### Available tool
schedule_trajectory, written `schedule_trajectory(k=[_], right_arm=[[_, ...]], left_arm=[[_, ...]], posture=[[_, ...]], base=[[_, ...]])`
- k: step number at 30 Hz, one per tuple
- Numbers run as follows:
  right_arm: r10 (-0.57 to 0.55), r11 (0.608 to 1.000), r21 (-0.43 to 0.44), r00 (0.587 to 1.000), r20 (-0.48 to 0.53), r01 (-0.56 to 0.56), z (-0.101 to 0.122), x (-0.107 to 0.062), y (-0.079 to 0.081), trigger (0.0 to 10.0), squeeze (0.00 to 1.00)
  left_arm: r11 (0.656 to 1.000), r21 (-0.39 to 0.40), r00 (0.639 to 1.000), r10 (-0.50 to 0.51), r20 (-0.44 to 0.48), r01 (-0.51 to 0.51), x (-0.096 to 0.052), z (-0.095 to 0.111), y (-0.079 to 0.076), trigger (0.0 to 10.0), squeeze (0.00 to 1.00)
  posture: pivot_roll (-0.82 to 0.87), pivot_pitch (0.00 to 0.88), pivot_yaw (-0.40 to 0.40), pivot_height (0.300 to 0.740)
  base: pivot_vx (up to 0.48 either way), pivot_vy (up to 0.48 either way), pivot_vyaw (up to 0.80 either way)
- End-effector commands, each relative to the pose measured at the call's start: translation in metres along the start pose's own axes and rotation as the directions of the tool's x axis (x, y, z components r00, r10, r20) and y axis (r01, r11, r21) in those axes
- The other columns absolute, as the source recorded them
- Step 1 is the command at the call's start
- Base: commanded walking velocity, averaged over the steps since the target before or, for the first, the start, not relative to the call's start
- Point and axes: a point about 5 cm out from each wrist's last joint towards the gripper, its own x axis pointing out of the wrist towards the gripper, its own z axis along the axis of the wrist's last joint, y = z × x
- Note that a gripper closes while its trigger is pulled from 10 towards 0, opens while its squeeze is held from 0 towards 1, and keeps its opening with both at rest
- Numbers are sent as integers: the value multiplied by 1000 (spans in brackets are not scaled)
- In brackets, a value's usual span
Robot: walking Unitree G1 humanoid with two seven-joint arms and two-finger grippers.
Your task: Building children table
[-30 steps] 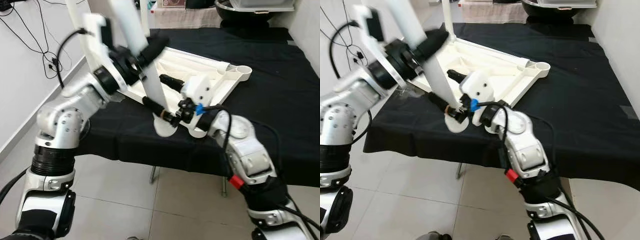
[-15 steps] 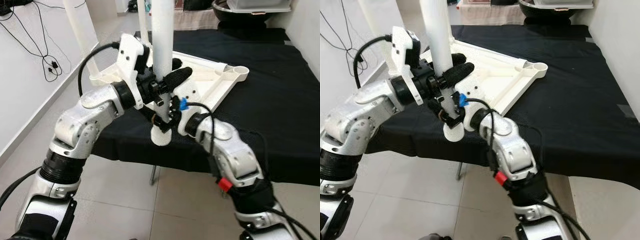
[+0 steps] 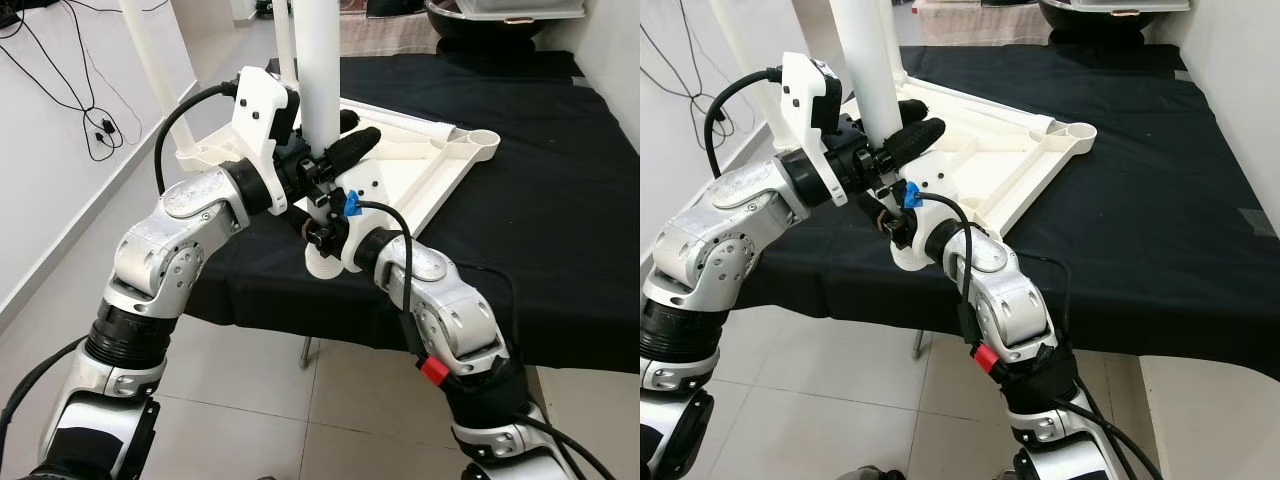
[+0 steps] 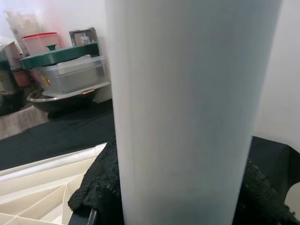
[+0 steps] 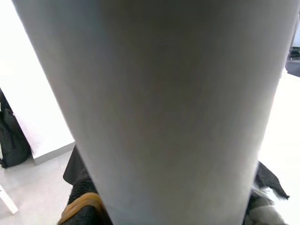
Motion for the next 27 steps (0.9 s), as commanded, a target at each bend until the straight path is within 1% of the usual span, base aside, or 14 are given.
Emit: schedule_trajectory(k=[1, 5, 9, 10, 11, 12, 15, 16, 18, 21, 22, 24, 26, 27], right_arm=[[-71, 997, 11, 997, 22, 71, 5, 2, -7, 0, 0], [-68, 998, 20, 996, 58, 67, 10, 2, -6, 0, 0], [-67, 998, 21, 996, 62, 66, 11, 2, -5, 0, 0], [-68, 998, 21, 996, 64, 67, 11, 2, -5, 0, 0], [-72, 997, 19, 995, 68, 71, 12, 2, -6, 0, 0], [-80, 997, 19, 994, 72, 79, 12, 2, -7, 0, 0], [-86, 996, 19, 994, 74, 85, 13, 2, -8, 0, 0], [-102, 995, 15, 992, 75, 101, 13, 1, -12, 0, 0], [-102, 995, 15, 992, 75, 101, 13, 1, -12, 0, 0], [-185, 983, 2, 980, 74, 185, 12, -2, -30, 0, 0], [-185, 983, 2, 980, 74, 185, 12, -2, -30, 0, 0], [-228, 974, 3, 971, 76, 228, 11, -5, -39, 0, 0], [-261, 965, 3, 962, 80, 261, 12, -6, -47, 0, 0], [-261, 965, 3, 962, 80, 261, 12, -6, -47, 0, 0]], left_arm=[[999, -6, 999, -40, 11, 41, 1, -2, -8, 0, 0], [999, -28, 999, -28, 33, 29, 2, -1, -8, 0, 0], [999, -32, 999, -26, 37, 27, 2, -1, -8, 0, 0], [999, -34, 999, -21, 47, 22, 1, -1, -7, 4275, 408], [998, -53, 998, -12, 68, 16, 0, 1, -6, 10000, 1000], [997, -82, 995, 12, 101, -4, -3, 5, -2, 10000, 1000], [995, -103, 992, 29, 124, -17, -4, 9, 1, 10000, 1000], [992, -123, 988, 57, 145, -39, -8, 14, 7, 10000, 1000], [992, -123, 988, 57, 145, -39, -8, 14, 7, 10000, 1000], [982, -128, 976, 157, 153, -138, -30, 19, 26, 10000, 1000], [982, -128, 976, 157, 153, -138, -30, 19, 26, 10000, 1000], [974, -153, 966, 192, 175, -166, -43, 25, 30, 10000, 1000], [971, -162, 959, 209, 194, -179, -50, 30, 31, 10000, 1000], [971, -162, 959, 209, 194, -179, -50, 30, 31, 10000, 1000]], posture=[[-37, 120, 83, 740], [-33, 119, 81, 740], [-33, 120, 81, 740], [-34, 118, 81, 740], [-34, 122, 82, 740], [-34, 120, 82, 740], [-34, 120, 82, 740], [-32, 120, 82, 740], [-32, 120, 82, 740], [-30, 114, 79, 740], [-30, 114, 79, 740], [-27, 108, 74, 740], [-22, 109, 71, 740], [-22, 109, 71, 740]], base=[[0, 0, 0], [0, 0, 0], [0, 0, 0], [0, 0, 0], [0, 0, 0], [0, 0, 0], [0, 0, 0], [0, 0, 0], [0, 0, 0], [0, 0, 0], [0, 0, 0], [0, 0, 0], [0, 0, 0], [0, 0, 0]])
